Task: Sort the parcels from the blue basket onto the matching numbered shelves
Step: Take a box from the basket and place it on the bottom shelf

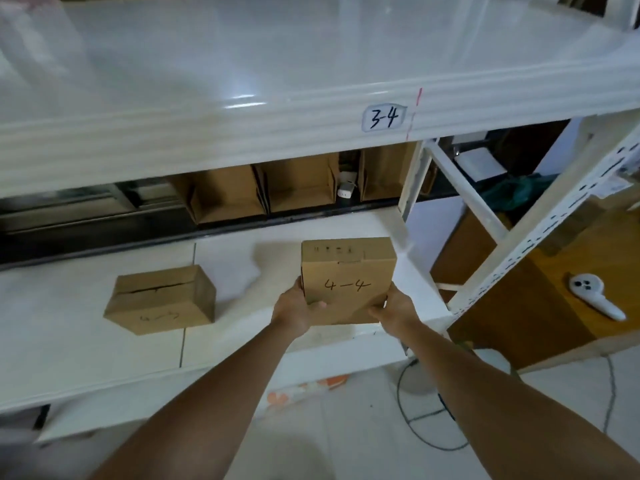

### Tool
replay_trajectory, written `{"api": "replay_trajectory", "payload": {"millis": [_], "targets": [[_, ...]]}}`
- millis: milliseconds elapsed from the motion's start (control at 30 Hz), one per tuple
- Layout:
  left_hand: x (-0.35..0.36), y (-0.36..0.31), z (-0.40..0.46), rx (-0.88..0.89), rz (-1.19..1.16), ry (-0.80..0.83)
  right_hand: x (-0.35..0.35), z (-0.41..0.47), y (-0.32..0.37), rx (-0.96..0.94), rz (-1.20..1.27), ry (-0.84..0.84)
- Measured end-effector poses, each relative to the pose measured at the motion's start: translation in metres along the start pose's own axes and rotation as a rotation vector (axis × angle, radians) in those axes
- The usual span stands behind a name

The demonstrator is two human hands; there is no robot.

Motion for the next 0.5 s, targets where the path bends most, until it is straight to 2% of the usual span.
{"api": "replay_trajectory", "payload": {"millis": [267, 500], "targets": [[0.054, 0.049, 0.002, -0.178, -0.047, -0.088, 0.023, 0.031, -0.037, -0.066, -0.045, 0.067], [0.058, 0.06, 0.014, -0.183, 0.0, -0.18, 0.037, 0.042, -0.042, -0.083, 0.031, 0.07]]}}
Point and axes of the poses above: each hand's wrist, its own z-axis towards the middle knuckle, its own x-axis out of the palm, y = z × x, the point moved 8 cm from there along z, towards the middle knuckle, and after that the axes turned 2 degrees about x, right-handed, at the moved point
